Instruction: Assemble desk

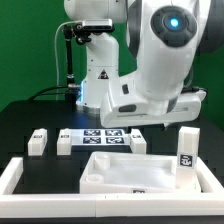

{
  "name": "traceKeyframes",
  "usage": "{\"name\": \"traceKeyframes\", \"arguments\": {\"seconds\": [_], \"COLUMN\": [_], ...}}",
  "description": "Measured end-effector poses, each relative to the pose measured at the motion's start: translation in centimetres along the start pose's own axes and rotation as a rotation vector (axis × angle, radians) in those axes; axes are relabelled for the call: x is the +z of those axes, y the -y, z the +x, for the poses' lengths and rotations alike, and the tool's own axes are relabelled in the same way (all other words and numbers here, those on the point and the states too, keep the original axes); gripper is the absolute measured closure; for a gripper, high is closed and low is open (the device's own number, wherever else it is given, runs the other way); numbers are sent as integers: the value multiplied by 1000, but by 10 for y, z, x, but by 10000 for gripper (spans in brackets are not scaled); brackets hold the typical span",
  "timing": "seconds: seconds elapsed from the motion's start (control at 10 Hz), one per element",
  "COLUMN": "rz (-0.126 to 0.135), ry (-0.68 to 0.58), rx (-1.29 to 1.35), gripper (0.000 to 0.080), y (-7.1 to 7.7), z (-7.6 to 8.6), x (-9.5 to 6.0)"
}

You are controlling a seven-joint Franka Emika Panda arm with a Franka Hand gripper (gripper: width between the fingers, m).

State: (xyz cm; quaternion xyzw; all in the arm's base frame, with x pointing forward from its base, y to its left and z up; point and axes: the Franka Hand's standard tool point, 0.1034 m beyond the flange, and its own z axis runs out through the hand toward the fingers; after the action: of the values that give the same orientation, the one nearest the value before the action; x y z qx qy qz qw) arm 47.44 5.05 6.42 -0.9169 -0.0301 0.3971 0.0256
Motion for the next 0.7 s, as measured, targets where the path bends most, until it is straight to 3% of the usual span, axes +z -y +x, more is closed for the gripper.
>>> {"name": "traceKeyframes", "arguments": {"seconds": [0.2, 0.6, 0.7], "rz": [2, 0, -3], "ry": [89, 66, 57], "rx": [12, 12, 11], "gripper": [150, 150, 150], "y": [-3, -4, -3], "z": [7, 11, 14], "x": [13, 11, 24]}}
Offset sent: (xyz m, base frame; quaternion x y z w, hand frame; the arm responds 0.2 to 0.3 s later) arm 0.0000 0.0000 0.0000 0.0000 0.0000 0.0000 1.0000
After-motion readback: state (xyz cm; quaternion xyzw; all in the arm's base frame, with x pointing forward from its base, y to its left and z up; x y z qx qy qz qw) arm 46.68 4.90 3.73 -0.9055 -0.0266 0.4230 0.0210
